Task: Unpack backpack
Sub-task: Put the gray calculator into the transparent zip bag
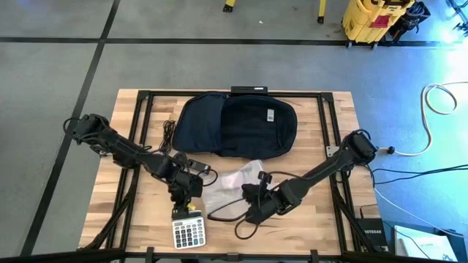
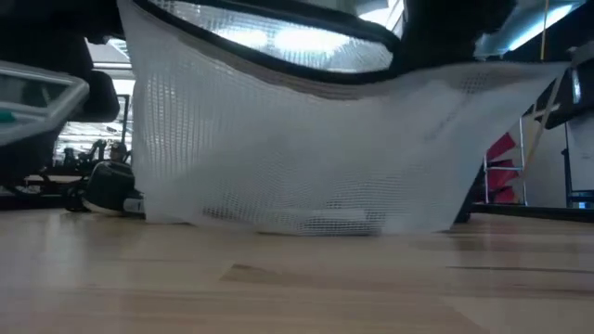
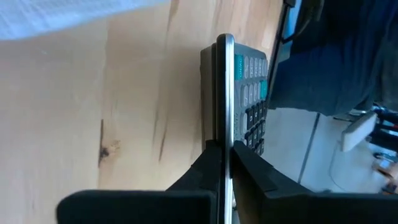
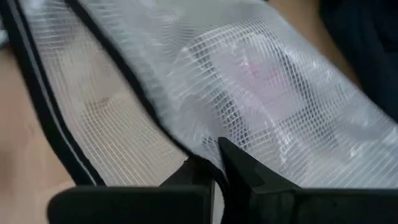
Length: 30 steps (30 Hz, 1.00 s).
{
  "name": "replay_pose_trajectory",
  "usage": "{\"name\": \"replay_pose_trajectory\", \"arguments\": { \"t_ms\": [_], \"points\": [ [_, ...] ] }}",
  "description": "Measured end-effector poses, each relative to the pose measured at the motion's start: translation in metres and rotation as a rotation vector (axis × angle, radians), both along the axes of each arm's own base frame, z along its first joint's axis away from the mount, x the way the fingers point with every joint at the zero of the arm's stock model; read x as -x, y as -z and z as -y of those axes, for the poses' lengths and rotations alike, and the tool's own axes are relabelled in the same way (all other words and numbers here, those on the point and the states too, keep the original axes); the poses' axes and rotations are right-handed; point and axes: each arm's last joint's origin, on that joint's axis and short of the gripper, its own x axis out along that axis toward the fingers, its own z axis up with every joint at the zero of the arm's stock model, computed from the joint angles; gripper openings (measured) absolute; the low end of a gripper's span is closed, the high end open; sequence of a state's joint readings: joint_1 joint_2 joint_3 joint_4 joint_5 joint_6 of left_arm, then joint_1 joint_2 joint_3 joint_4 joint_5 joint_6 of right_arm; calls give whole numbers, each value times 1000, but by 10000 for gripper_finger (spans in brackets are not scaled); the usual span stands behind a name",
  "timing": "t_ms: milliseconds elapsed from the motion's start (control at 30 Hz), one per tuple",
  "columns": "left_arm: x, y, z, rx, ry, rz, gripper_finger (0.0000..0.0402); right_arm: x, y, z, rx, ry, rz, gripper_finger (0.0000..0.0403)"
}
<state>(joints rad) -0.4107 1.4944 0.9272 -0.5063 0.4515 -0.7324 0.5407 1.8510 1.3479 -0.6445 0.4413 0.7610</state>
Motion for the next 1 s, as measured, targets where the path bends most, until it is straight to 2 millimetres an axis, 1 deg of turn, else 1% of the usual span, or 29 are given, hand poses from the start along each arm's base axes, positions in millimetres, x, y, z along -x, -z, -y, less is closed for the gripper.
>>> {"name": "replay_pose_trajectory", "arguments": {
  "t_ms": [133,300,467,700,833,1000],
  "points": [
    [1,0,4,-11,6,14,4,-1,4,0,7,18,-5,0],
    [-1,-1,4,-33,-13,45,4,1,1,2,23,30,-1,0],
    [-1,-1,3,-28,-12,40,4,12,-2,9,67,118,-48,0],
    [-2,-1,1,-44,-8,54,4,25,-9,16,67,224,-94,0],
    [-3,0,-1,-55,-41,48,4,36,-9,9,52,314,-92,0],
    [-3,0,-1,-59,-43,44,4,51,-9,-12,-5,404,-31,0]
  ]
}}
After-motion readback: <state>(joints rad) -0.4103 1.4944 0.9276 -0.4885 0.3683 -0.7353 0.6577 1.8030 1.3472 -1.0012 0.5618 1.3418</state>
